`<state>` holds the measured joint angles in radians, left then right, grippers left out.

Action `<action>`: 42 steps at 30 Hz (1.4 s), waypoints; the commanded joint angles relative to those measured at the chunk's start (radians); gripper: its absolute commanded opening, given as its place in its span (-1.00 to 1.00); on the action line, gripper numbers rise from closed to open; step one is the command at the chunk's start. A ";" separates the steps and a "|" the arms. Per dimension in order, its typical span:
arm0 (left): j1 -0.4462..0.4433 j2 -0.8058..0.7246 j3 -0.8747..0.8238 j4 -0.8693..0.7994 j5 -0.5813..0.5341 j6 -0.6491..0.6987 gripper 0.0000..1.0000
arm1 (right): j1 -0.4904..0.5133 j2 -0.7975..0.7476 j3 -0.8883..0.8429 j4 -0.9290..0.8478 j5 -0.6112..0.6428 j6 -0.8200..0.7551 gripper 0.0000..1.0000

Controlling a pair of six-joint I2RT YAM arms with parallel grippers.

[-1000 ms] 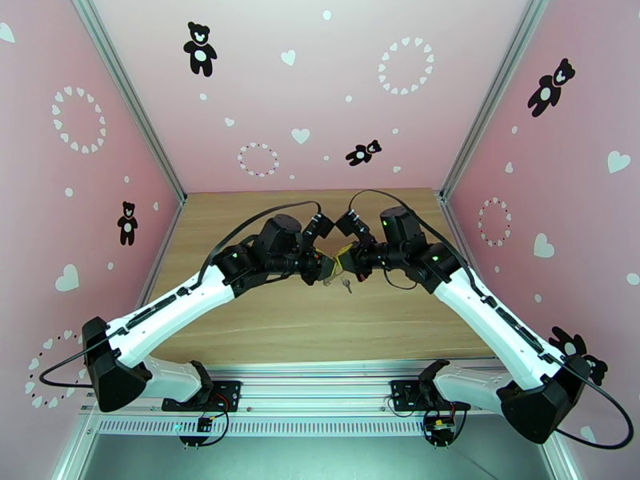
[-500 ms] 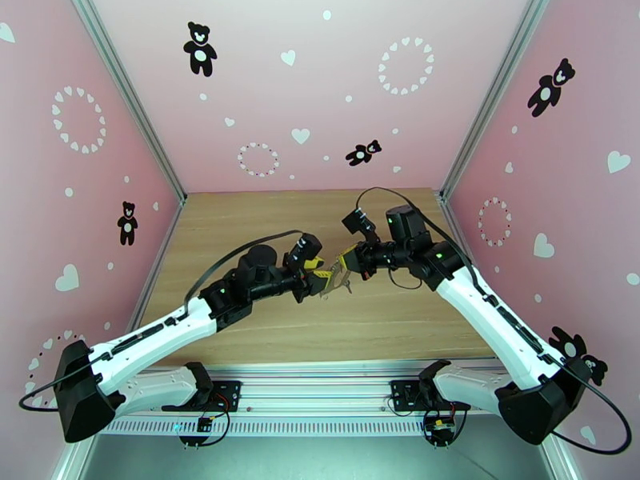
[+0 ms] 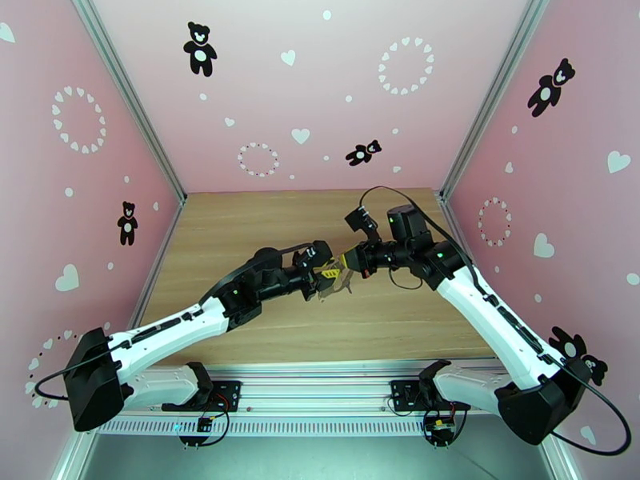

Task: Remove the keys from the keyring

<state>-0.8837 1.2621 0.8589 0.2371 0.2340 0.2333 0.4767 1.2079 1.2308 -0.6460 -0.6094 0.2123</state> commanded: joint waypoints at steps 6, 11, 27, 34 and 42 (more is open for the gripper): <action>-0.006 0.041 -0.020 0.092 -0.086 0.022 -0.51 | -0.006 -0.013 0.022 0.031 -0.013 0.032 -1.00; -0.006 0.068 -0.005 0.087 -0.092 0.024 -0.59 | -0.007 -0.022 0.021 0.028 -0.008 0.032 -1.00; -0.006 0.100 0.031 0.095 -0.126 0.025 -0.67 | -0.013 -0.040 -0.003 0.047 0.018 0.058 -1.00; -0.005 0.105 0.055 0.075 -0.087 0.028 -0.68 | -0.014 -0.044 -0.014 0.045 0.037 0.056 -1.00; -0.006 0.105 0.074 0.060 -0.066 0.018 -0.78 | -0.015 -0.044 -0.014 0.055 0.045 0.067 -1.00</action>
<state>-0.8864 1.3579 0.8959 0.3019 0.1497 0.2485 0.4644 1.1881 1.2240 -0.6243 -0.5694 0.2661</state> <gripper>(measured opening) 0.130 0.029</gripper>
